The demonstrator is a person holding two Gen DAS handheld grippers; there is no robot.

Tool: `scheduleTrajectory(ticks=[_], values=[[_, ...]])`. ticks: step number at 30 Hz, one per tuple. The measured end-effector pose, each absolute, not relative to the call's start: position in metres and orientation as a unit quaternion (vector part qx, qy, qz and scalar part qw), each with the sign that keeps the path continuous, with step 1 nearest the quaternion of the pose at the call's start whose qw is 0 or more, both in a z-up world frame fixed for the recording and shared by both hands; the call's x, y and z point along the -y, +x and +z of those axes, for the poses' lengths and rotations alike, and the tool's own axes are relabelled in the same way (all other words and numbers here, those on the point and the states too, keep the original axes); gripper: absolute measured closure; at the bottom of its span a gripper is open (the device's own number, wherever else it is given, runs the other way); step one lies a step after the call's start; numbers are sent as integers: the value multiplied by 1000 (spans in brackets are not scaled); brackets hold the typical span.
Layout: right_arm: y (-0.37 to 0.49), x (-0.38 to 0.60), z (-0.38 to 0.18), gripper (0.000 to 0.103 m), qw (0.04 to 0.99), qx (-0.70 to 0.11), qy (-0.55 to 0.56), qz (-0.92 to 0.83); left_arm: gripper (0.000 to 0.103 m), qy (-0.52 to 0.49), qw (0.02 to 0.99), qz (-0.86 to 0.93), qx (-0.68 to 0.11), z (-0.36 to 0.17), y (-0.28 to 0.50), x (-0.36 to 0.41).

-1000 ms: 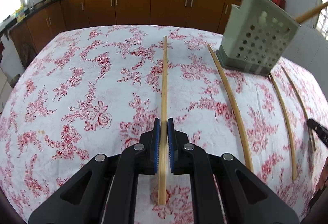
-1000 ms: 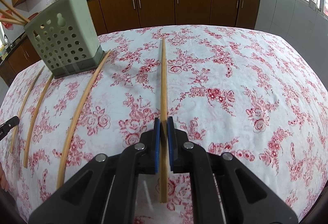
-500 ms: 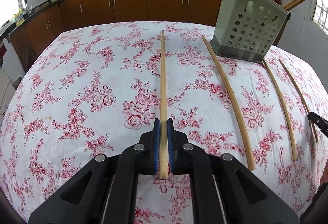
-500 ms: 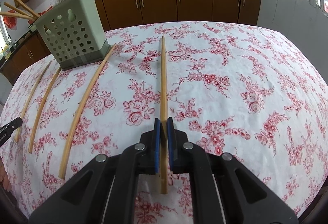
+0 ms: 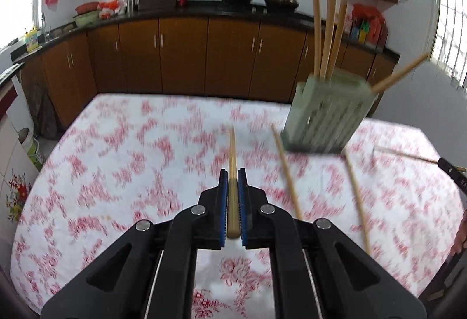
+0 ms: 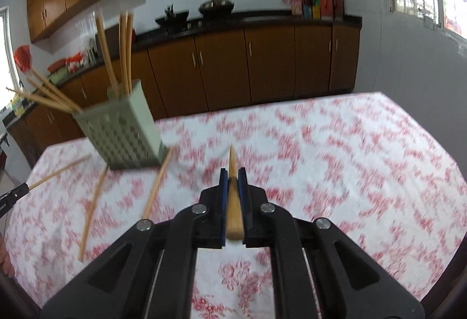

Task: Organize utensils
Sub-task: 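Carry the left tool's chopstick over the green holder while the right tool carries its chopstick there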

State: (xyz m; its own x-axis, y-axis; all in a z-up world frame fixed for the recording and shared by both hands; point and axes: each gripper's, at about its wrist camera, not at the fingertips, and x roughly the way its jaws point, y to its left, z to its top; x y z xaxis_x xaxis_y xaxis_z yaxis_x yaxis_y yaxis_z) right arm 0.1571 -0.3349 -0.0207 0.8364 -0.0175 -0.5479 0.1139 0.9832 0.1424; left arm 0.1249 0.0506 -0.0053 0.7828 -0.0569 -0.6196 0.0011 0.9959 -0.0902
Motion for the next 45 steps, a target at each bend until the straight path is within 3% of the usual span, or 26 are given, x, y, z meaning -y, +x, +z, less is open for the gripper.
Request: scheduleTrajectory(ticks=[7, 17, 26, 35, 45], values=[[154, 342, 14, 95, 968, -233, 90, -37, 96, -70, 956, -28, -284, 36, 126, -56], [154, 335, 37, 95, 973, -215, 84, -16, 96, -54, 961, -41, -267, 54, 124, -45], [141, 318, 94, 95, 975, -184, 105, 61, 96, -34, 968, -91, -233, 95, 110, -21], [138, 291, 149, 95, 977, -131, 114, 126, 96, -45, 982, -110, -150, 153, 114, 10], [186, 260, 155, 95, 983, -111, 86, 115, 96, -85, 987, -75, -112, 165, 163, 19]])
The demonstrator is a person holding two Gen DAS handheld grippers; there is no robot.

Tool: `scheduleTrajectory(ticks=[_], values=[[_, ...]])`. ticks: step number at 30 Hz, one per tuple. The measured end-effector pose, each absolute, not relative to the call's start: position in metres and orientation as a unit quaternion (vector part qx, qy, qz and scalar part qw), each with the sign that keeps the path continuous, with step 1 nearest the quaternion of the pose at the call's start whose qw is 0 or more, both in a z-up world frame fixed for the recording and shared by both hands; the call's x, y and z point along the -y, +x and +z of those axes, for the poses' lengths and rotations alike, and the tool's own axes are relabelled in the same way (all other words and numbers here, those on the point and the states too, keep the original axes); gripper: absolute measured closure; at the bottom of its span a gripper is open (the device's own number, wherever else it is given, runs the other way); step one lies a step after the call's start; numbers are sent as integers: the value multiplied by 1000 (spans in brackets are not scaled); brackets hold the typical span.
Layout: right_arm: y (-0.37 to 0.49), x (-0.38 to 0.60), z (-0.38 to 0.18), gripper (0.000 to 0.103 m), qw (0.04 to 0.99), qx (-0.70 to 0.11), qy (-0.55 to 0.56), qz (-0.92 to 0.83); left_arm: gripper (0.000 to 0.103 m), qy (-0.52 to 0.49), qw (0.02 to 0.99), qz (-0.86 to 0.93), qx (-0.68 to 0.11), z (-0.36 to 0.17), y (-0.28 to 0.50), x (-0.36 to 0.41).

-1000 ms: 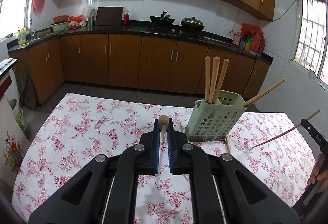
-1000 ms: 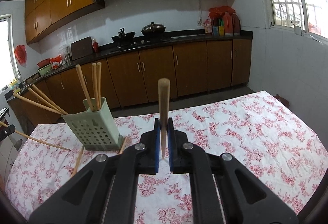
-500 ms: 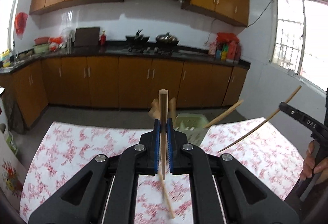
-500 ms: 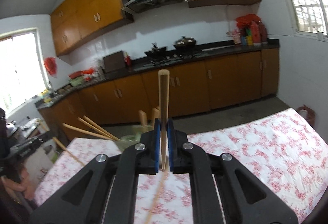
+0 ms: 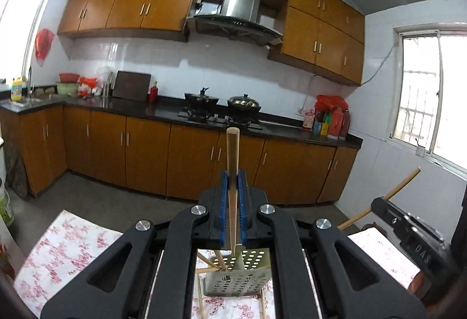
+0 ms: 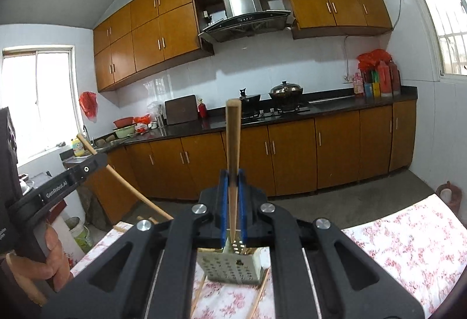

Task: Organize utensils
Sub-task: 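Carry the left tool's chopstick over the green holder while the right tool carries its chopstick there, then open the left tool to drop its chopstick into the holder while the right tool opens too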

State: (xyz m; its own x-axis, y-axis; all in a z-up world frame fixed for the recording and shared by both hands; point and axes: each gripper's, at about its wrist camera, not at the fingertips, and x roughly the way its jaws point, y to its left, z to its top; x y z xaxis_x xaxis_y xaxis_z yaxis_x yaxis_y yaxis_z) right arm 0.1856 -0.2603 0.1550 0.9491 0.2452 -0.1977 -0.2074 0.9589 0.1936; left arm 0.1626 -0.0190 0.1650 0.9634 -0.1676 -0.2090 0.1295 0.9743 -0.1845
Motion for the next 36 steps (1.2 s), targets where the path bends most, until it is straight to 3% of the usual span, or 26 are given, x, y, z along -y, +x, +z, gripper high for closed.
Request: scheduleTrajectory(ticks=[17, 27, 30, 36], values=[[253, 246, 103, 93, 972, -188, 93, 106, 96, -83, 978, -74, -176, 117, 198, 25], [223, 265, 112, 87, 977, -163, 98, 93, 94, -93, 980, -77, -161, 135, 177, 11], [205, 275, 110, 85, 979, -160, 99, 83, 89, -95, 980, -73, -157, 140, 165, 5], [167, 296, 73, 83, 975, -190, 104, 58, 84, -95, 981, -63, -158, 136, 132, -14]])
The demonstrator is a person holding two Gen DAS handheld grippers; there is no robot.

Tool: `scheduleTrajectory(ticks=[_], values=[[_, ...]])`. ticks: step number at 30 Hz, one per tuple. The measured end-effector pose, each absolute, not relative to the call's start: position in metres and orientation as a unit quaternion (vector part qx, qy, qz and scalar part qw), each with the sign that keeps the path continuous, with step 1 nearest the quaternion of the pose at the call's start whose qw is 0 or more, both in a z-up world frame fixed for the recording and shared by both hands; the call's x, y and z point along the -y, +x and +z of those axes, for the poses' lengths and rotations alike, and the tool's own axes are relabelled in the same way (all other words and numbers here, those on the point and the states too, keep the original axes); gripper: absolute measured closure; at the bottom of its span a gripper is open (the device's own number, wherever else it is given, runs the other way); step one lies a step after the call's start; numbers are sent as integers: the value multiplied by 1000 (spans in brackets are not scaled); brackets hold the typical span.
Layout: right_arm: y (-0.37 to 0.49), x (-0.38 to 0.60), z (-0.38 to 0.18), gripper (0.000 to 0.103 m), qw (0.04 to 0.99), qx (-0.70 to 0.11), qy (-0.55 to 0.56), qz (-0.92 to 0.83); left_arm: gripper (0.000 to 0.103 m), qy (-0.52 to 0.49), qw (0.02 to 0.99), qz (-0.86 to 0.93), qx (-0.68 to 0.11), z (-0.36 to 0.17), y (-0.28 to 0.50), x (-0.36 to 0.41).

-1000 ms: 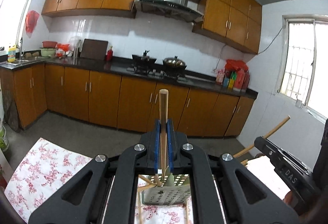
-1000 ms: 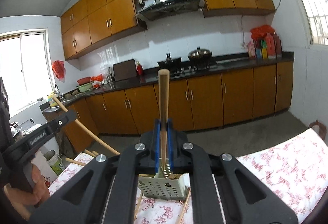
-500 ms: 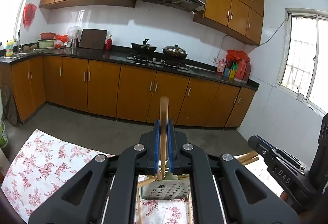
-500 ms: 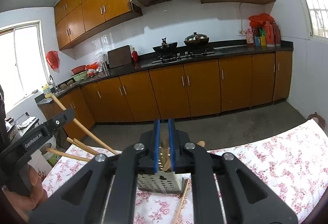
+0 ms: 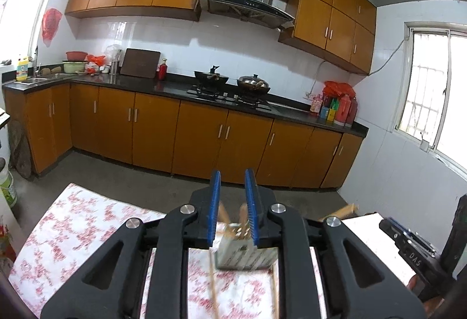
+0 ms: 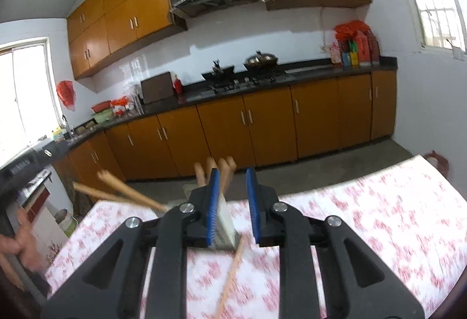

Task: Organize utensils
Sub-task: 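Open the left tool to drop its chopstick into the holder while the right tool opens too, then lower the left tool onto a chopstick and close it while the right tool grasps the last one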

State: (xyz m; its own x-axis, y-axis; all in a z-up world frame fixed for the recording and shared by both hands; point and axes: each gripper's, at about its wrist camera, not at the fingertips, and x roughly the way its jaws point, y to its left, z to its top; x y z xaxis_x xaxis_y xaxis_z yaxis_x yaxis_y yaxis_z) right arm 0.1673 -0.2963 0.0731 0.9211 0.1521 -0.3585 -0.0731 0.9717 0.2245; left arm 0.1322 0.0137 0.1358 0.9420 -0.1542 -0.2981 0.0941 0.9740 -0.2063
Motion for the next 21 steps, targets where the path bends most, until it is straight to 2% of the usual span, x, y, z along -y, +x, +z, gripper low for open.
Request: scheduleTrajectory(ticks=[5, 10, 15, 21], values=[[163, 293, 4, 83, 954, -275, 107, 50, 79, -81, 977, -38, -191, 100, 112, -30], [168, 262, -64, 81, 922, -363, 116, 75, 79, -55, 968, -7, -244, 49, 112, -39], [174, 225, -101, 81, 902, -410, 95, 95, 79, -64, 948, -4, -311, 1, 117, -47], [180, 206, -123, 82, 899, -425, 72, 79, 79, -69, 937, -8, -342, -25, 117, -48]])
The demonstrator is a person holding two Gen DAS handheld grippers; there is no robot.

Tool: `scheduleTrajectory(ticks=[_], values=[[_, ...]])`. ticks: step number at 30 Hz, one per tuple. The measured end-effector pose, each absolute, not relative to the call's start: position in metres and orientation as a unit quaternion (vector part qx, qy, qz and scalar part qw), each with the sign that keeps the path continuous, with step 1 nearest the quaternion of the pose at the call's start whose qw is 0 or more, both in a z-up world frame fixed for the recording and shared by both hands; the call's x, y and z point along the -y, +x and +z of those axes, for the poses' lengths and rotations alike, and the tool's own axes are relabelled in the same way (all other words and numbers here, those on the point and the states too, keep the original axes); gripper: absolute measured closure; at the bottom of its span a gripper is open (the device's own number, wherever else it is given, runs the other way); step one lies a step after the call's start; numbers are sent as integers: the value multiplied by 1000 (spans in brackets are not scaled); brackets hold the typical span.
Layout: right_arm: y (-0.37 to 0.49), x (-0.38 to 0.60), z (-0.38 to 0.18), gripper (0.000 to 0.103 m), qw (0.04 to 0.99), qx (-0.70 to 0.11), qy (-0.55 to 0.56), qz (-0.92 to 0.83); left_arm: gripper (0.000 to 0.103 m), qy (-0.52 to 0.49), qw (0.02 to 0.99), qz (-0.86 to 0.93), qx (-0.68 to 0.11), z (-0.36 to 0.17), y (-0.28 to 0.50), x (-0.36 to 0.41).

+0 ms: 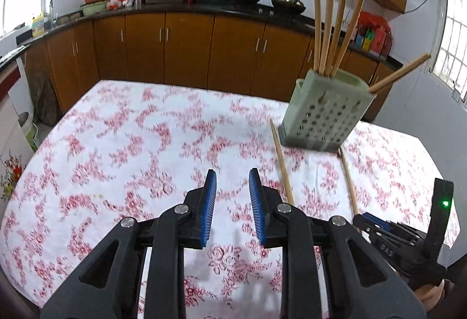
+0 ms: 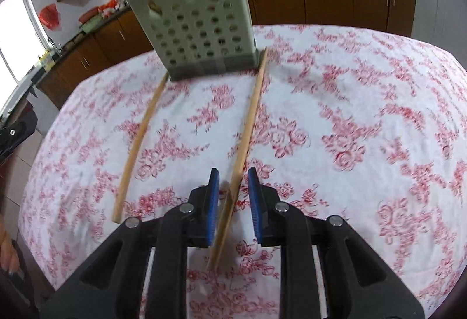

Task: Organize utensils
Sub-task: 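Lower the left tool onto a chopstick and close it while the right tool grasps the last one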

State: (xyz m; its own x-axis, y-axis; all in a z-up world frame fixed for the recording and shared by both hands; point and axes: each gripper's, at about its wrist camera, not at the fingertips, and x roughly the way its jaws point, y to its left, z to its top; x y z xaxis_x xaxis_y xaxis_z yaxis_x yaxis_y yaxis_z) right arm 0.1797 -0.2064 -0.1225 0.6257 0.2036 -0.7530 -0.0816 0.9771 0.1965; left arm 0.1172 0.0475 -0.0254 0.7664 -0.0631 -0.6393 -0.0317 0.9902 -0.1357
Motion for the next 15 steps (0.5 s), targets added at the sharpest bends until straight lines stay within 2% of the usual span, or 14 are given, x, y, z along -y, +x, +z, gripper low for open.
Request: scheduleTrajectory(ticks=[1, 3, 8, 12, 15], values=[[181, 204, -123, 83, 900, -424, 60, 77, 78, -69, 936, -10, -344, -28, 117, -47], [182, 203, -123, 93, 903, -421, 45, 68, 76, -70, 934, -16, -350, -33, 117, -45], [188, 233, -121, 95, 905, -419, 68, 30, 70, -70, 929, -41, -361, -41, 121, -28], [192, 277, -121, 95, 903, -417, 97, -29, 61, -64, 923, -68, -372, -49, 127, -10], [192, 310, -122, 95, 898, -416, 128, -61, 61, -59, 916, -81, -388, -60, 134, 3]])
